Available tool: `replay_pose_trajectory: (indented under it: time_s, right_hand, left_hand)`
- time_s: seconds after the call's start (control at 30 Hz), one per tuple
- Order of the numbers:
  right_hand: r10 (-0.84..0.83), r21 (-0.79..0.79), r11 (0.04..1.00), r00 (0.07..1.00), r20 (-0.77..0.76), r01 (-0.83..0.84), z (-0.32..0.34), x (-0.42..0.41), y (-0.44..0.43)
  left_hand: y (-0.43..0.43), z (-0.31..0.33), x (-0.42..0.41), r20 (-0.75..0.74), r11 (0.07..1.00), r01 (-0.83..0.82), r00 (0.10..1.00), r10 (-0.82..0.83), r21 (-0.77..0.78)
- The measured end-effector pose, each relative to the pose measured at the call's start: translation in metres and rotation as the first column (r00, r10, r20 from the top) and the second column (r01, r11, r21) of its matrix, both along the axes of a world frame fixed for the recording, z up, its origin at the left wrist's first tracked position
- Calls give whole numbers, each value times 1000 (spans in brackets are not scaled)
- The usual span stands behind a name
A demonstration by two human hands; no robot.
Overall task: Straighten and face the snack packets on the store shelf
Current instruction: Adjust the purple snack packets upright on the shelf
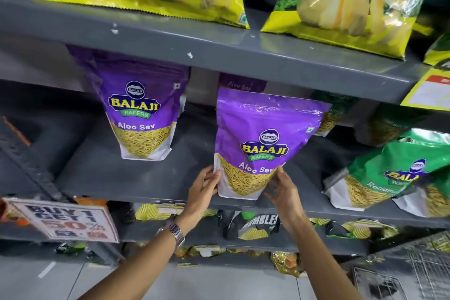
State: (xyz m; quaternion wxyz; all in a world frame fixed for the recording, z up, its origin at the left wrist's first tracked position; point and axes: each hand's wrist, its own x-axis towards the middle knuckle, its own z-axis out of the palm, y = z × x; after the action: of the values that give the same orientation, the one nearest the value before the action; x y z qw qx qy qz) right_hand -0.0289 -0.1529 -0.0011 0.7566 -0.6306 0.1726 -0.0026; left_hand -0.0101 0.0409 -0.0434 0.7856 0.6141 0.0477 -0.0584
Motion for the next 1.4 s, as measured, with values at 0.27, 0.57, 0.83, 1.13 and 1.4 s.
replay_pose_trajectory:
  time_s: [0.27, 0.57, 0.83, 1.13, 1.4]
  right_hand:
    - [-67, -1, 998, 998, -16, 67, 1, -12, 9]
    - [-212, -299, 904, 927, 309, 307, -36, -82, 112]
    - [171, -101, 982, 982, 80, -163, -4, 37, 190]
    - [302, 22, 953, 953, 34, -303, 22, 103, 230]
    - [311, -91, 948, 949, 52, -306, 18, 73, 218]
  left_hand:
    - [-2, 5, -7, 10, 999, 6, 1000, -5, -50]
    - [78, -9, -11, 125, 826, -555, 816, 564, -102]
    - [181, -3, 65, 160, 796, -602, 794, 586, 68]
    - [203, 3, 92, 68, 902, -425, 904, 421, 69]
    - [211, 7, 55, 74, 944, -320, 947, 314, 86]
